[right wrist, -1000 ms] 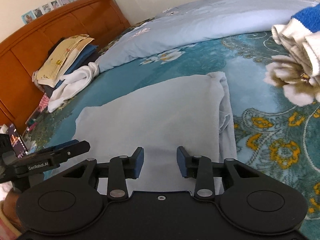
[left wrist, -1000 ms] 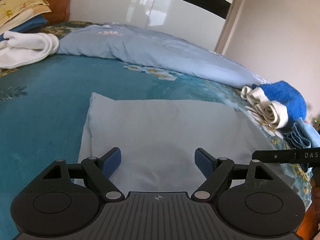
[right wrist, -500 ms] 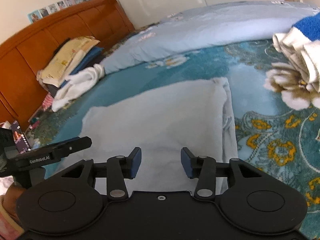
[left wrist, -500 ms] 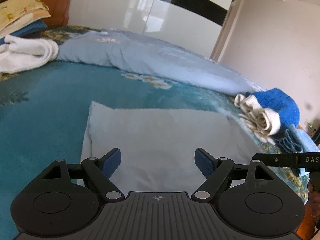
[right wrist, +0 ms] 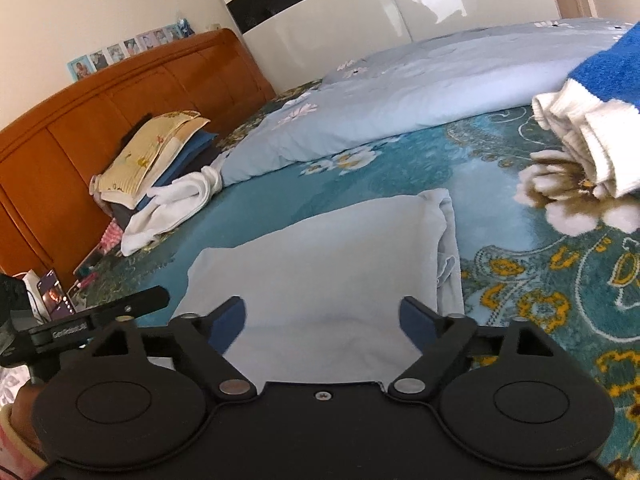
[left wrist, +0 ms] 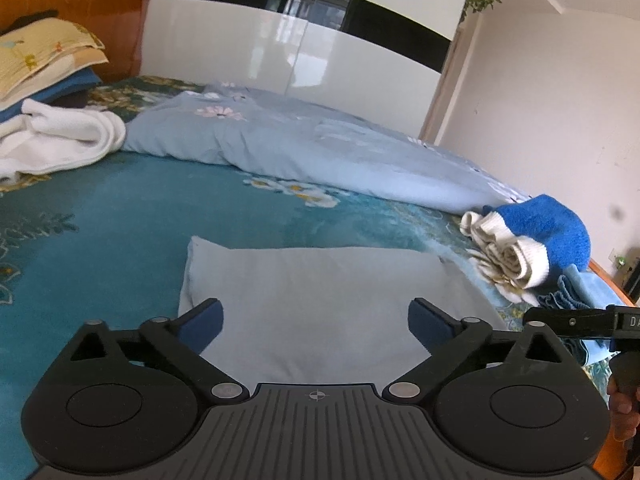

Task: Fold clothes
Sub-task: 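Position both open grippers over the edges of the folded shirt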

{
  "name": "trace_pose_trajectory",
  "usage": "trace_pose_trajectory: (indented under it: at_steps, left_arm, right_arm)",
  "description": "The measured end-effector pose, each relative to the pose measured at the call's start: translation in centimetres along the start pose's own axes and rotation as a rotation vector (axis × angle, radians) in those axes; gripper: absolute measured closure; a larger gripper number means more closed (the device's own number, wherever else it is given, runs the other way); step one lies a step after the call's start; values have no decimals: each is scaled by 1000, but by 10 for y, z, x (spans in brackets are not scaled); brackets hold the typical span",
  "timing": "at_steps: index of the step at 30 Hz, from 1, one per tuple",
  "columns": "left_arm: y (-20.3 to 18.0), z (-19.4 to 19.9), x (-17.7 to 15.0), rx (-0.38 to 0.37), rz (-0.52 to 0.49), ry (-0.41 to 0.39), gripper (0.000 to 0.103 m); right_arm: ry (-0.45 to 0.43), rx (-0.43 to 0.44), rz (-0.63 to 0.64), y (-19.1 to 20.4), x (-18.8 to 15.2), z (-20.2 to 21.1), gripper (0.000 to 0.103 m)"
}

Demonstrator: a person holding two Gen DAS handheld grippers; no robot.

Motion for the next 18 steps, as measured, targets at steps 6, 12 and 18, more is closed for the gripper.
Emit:
trace_pose_trajectory:
  at_steps: [6,12,18]
  left_arm:
    - [2,6,1,19,15,-8,0]
    - [7,11,0,50,44,-2,0]
    - [3,16,1,93,33,-10,0]
  right_arm:
    - [-19,11,-14,0,-2,6,1]
    - [-16,1,-54,-4,-5,12,1]
    - [-15,-37,7,3,-6,20,1]
Point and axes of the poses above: each gripper's, at about its wrist camera, not at the fingertips, and z roughly against the way its jaws point, y to its left, x to its top, the point moved 3 cm from there along -z, roughly the way its jaws point, and after that the axes turned 3 degrees about y, right-handed, at the moved point
